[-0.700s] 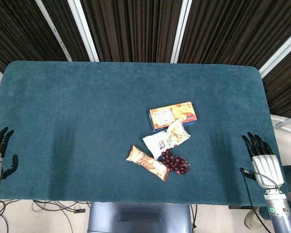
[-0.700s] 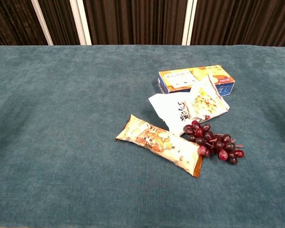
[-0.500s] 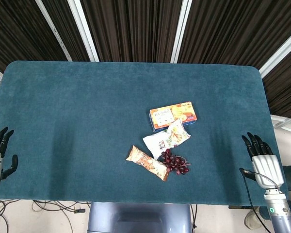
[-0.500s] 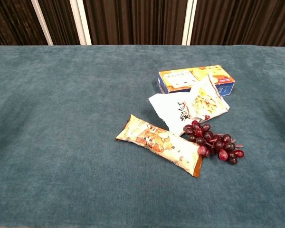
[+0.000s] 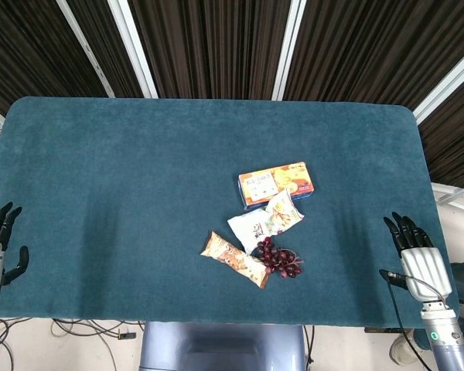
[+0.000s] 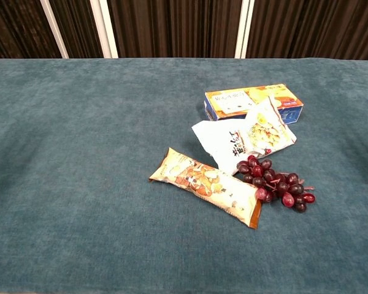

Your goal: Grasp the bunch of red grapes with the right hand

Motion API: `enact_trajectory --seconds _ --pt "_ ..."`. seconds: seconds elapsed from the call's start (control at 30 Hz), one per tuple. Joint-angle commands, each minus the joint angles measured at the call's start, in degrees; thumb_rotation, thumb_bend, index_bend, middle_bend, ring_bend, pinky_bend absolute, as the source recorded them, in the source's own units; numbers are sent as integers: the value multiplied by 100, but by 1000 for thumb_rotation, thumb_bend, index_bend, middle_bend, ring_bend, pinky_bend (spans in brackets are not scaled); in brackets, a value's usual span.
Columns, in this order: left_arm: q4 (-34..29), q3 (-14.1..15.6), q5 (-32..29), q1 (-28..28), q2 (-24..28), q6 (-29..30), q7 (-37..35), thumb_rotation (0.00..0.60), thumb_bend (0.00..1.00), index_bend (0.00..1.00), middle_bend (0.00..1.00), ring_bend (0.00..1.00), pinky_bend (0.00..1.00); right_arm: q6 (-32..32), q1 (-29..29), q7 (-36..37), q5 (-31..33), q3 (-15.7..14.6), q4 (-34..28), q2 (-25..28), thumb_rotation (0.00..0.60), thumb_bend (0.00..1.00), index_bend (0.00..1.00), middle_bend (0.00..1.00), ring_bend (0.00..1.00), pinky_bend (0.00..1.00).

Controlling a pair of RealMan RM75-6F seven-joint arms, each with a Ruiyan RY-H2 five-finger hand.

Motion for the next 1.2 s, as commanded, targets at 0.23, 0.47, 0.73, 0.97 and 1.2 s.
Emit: enact_trajectory --seconds 0.23,0.47,0.73,0.97,1.2 --pt "-36 9 -11 2 -4 -20 -32 600 544 20 0 7 21 -385 73 496 -58 -182 -318 207 600 0 1 63 68 190" --pt "-61 51 54 -21 -47 -50 102 600 544 20 0 7 21 -967 369 1136 -376 -438 -880 525 600 0 0 64 70 191" --pt "-74 15 -21 1 2 -35 -23 600 544 20 0 7 21 -2111 1114 1607 46 -125 -1409 573 600 0 0 84 73 190" --pt "-90 9 -73 -9 34 -91 -61 600 544 20 0 7 21 -2643 1467 1256 783 186 -1704 262 600 0 4 102 90 190" --pt "-113 3 -110 -7 51 -114 -82 600 544 20 0 7 21 -2805 1637 617 1404 315 -1952 -156 600 0 40 150 146 190"
